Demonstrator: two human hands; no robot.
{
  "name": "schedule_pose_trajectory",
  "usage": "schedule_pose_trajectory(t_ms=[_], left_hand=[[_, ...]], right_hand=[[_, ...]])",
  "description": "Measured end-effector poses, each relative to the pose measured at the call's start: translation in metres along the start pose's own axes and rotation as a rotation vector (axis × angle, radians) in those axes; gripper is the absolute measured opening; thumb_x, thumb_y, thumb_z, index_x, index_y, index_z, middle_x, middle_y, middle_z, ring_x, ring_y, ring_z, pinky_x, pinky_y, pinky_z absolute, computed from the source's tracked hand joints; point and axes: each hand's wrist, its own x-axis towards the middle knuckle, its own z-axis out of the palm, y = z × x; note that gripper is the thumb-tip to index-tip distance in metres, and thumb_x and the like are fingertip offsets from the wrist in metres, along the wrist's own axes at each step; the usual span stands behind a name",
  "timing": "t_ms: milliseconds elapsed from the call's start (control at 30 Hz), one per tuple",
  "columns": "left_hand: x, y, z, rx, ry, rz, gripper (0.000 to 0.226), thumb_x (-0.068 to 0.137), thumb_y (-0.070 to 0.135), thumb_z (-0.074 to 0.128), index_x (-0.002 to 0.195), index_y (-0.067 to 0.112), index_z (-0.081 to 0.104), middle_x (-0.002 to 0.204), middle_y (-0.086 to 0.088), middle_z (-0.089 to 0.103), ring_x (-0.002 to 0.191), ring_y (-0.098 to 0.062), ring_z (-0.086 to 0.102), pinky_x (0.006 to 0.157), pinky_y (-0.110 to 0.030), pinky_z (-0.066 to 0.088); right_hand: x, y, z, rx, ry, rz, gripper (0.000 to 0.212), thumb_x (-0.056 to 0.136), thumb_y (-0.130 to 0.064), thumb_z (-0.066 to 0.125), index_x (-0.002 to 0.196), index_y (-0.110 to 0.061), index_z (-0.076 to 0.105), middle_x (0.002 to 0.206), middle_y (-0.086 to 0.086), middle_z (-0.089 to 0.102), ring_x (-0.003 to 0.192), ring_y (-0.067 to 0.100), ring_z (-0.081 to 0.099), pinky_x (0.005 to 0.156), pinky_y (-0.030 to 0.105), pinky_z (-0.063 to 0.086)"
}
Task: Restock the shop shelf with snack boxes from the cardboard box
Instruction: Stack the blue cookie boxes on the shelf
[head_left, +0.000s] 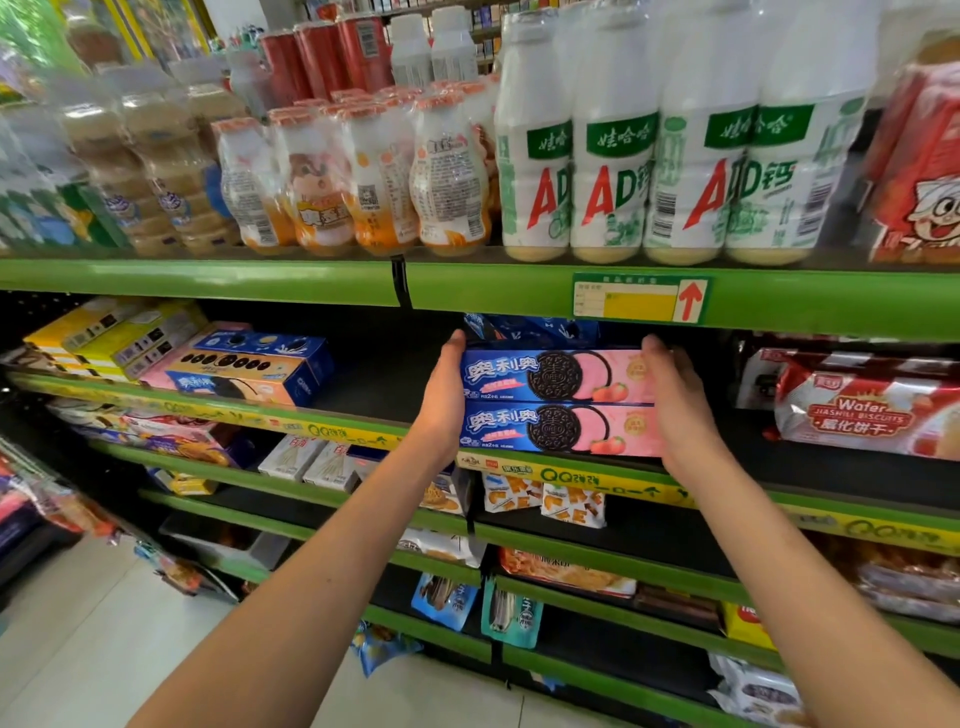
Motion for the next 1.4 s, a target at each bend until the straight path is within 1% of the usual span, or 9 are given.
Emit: schedule_pose_trajectory(t_ms=[100, 367, 600, 700, 900, 1000, 1133, 1267, 1400], left_hand=[[0.003, -0.005, -0.002, 0.04, 0.038, 0.046, 0.067, 0.087, 0.071, 0.045, 0.122, 0.016, 0.061, 0.102, -0.011, 0.076, 0.091, -0.031, 0.074, 0.077, -0.044, 0.06], [0.002, -0.012, -0.005, 0.07, 0.048, 0.103, 0.076, 0.086, 0.078, 0.04, 0.126, 0.016, 0.059, 0.107, -0.011, 0.075, 0.097, -0.03, 0.073, 0.088, -0.05, 0.057], [0.003, -0.008, -0.004, 0.156, 0.073, 0.138, 0.078, 0.08, 0.083, 0.037, 0.119, 0.021, 0.061, 0.099, -0.006, 0.077, 0.09, -0.027, 0.075, 0.08, -0.044, 0.06], [0.001, -0.004, 0.0, 0.185, 0.126, 0.14, 0.074, 0.069, 0.088, 0.04, 0.107, 0.028, 0.06, 0.088, 0.001, 0.078, 0.082, -0.022, 0.076, 0.07, -0.037, 0.06], [-0.003, -0.006, 0.002, 0.063, 0.148, 0.089, 0.089, 0.057, 0.083, 0.053, 0.121, 0.021, 0.057, 0.1, -0.007, 0.076, 0.09, -0.029, 0.074, 0.089, -0.054, 0.056], [-0.004, -0.006, 0.003, 0.055, 0.139, 0.073, 0.09, 0.058, 0.082, 0.054, 0.123, 0.019, 0.058, 0.104, -0.01, 0.075, 0.093, -0.031, 0.073, 0.092, -0.056, 0.054], [-0.004, -0.008, 0.003, 0.034, 0.096, 0.059, 0.086, 0.064, 0.08, 0.052, 0.123, 0.018, 0.061, 0.107, -0.012, 0.075, 0.097, -0.033, 0.072, 0.093, -0.056, 0.053], [-0.003, -0.01, -0.002, -0.001, 0.022, 0.046, 0.074, 0.079, 0.075, 0.049, 0.122, 0.017, 0.063, 0.109, -0.013, 0.074, 0.099, -0.033, 0.072, 0.087, -0.05, 0.057], [-0.004, -0.009, -0.003, -0.015, -0.011, 0.017, 0.066, 0.083, 0.073, 0.049, 0.116, 0.017, 0.065, 0.107, -0.013, 0.075, 0.095, -0.032, 0.073, 0.073, -0.042, 0.06]], right_hand=[[0.0, 0.001, -0.001, -0.031, -0.004, 0.002, 0.036, 0.071, -0.074, 0.05, 0.093, -0.046, 0.057, 0.102, -0.018, 0.064, 0.098, 0.009, 0.063, 0.094, 0.038, 0.051], [-0.001, 0.002, -0.002, -0.014, -0.02, 0.045, 0.06, 0.061, -0.083, 0.051, 0.107, -0.045, 0.057, 0.111, -0.009, 0.067, 0.101, 0.018, 0.067, 0.091, 0.044, 0.056], [0.0, 0.0, -0.006, 0.087, -0.026, 0.098, 0.097, 0.057, -0.083, 0.06, 0.138, -0.031, 0.048, 0.121, -0.001, 0.068, 0.098, 0.021, 0.072, 0.085, 0.049, 0.059], [0.0, 0.002, -0.007, 0.093, -0.007, 0.084, 0.091, 0.054, -0.084, 0.059, 0.129, -0.032, 0.054, 0.119, -0.004, 0.069, 0.102, 0.02, 0.07, 0.089, 0.049, 0.057], [0.0, 0.005, -0.007, 0.117, -0.007, 0.061, 0.103, 0.055, -0.077, 0.063, 0.142, -0.025, 0.044, 0.121, -0.002, 0.065, 0.108, 0.023, 0.066, 0.093, 0.05, 0.054], [0.0, 0.007, -0.009, 0.15, -0.043, 0.054, 0.092, 0.058, -0.072, 0.067, 0.135, -0.025, 0.05, 0.125, 0.004, 0.066, 0.104, 0.024, 0.069, 0.085, 0.046, 0.058], [0.003, 0.007, -0.009, 0.133, -0.062, 0.048, 0.053, 0.059, -0.073, 0.067, 0.098, -0.037, 0.062, 0.093, -0.009, 0.075, 0.084, 0.017, 0.074, 0.064, 0.035, 0.06], [0.003, 0.005, -0.008, 0.107, -0.051, 0.081, 0.095, 0.054, -0.078, 0.065, 0.135, -0.03, 0.051, 0.11, -0.006, 0.07, 0.094, 0.017, 0.072, 0.074, 0.039, 0.061], [0.003, 0.004, -0.009, 0.107, -0.056, 0.079, 0.089, 0.06, -0.074, 0.065, 0.135, -0.028, 0.051, 0.112, -0.003, 0.07, 0.093, 0.019, 0.073, 0.072, 0.039, 0.061]])
